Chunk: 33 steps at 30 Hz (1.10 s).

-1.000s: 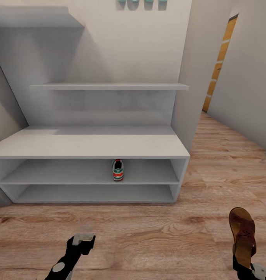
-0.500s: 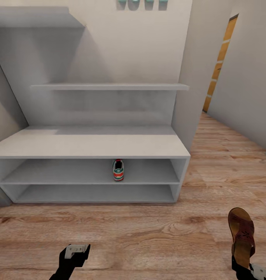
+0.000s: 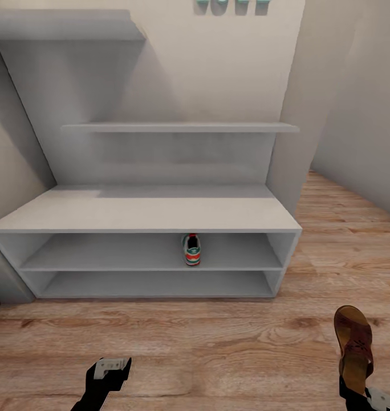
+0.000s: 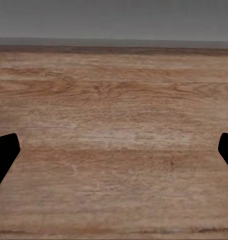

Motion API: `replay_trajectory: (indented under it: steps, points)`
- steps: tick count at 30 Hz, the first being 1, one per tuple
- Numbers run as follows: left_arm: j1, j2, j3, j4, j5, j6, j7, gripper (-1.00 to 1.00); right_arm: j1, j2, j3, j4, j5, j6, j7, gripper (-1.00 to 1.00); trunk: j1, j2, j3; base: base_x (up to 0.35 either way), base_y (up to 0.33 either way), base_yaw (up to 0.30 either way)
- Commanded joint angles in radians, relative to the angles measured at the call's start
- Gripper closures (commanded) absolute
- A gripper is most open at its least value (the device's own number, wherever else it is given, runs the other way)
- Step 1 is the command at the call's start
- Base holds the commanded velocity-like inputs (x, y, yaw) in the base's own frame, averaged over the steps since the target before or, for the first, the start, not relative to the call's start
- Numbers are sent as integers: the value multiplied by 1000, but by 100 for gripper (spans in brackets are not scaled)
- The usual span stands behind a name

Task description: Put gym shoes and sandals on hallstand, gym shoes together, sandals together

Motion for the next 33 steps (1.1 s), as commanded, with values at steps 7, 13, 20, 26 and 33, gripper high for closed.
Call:
replay_trajectory:
  steps: [7, 13, 20, 26, 33]
  points:
    - [-1, -1, 7, 1, -6, -4, -8, -100, -1, 0, -8, 0, 3, -3, 7, 100, 0, 0, -1, 0, 307, 0]
    - [-1, 0, 7, 0, -6, -4, -8, -100, -1, 0, -8, 0, 3, -3, 6, 100, 0, 0, -1, 0, 308, 0]
    - [-1, -1, 7, 0, -6, -4, -8, -100, -1, 1, -8, 0, 3, -3, 7, 100, 0, 0, -1, -33, 308, 0]
    - [-1, -1, 7, 0, -6, -4, -8, -100, -1, 0, -8, 0, 3, -3, 6, 100, 0, 0, -1, -103, 308, 0]
    - [-1, -1, 5, 1, -6, -3, -8, -100, -1, 0, -8, 0, 3, -3, 7, 100, 0, 0, -1, -183, 280, 0]
